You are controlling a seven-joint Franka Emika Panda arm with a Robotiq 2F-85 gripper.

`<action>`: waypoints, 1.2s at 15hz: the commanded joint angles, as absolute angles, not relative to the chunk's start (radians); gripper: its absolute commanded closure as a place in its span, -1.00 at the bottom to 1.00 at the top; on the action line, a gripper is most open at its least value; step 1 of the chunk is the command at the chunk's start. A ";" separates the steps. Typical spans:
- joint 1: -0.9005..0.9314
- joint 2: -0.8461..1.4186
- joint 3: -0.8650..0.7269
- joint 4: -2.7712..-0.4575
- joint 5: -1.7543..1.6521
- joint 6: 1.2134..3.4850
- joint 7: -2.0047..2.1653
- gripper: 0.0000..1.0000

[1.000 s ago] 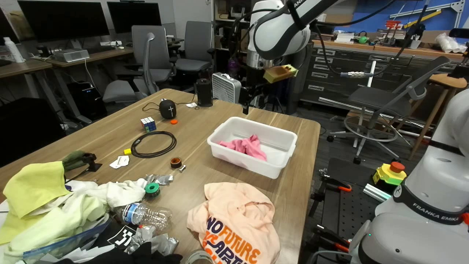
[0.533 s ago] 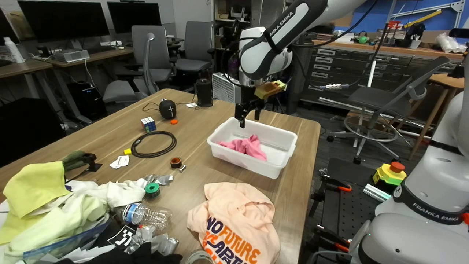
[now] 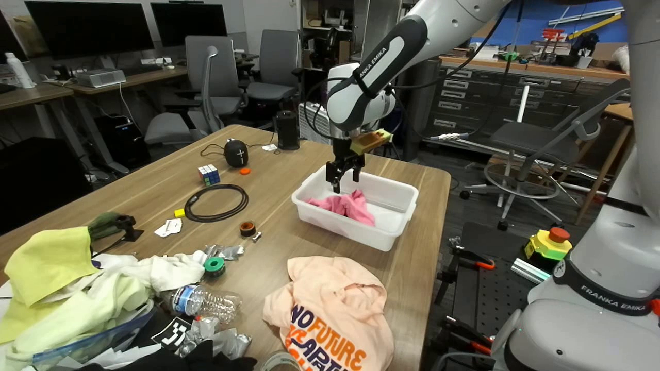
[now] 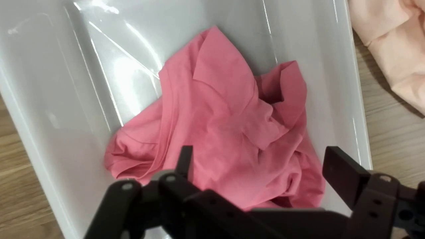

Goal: Remove the clothes from the storage box and put them on the table

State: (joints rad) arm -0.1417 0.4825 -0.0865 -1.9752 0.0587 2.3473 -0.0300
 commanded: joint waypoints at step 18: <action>-0.199 0.782 -0.025 -1.753 0.116 2.299 -0.094 -1.00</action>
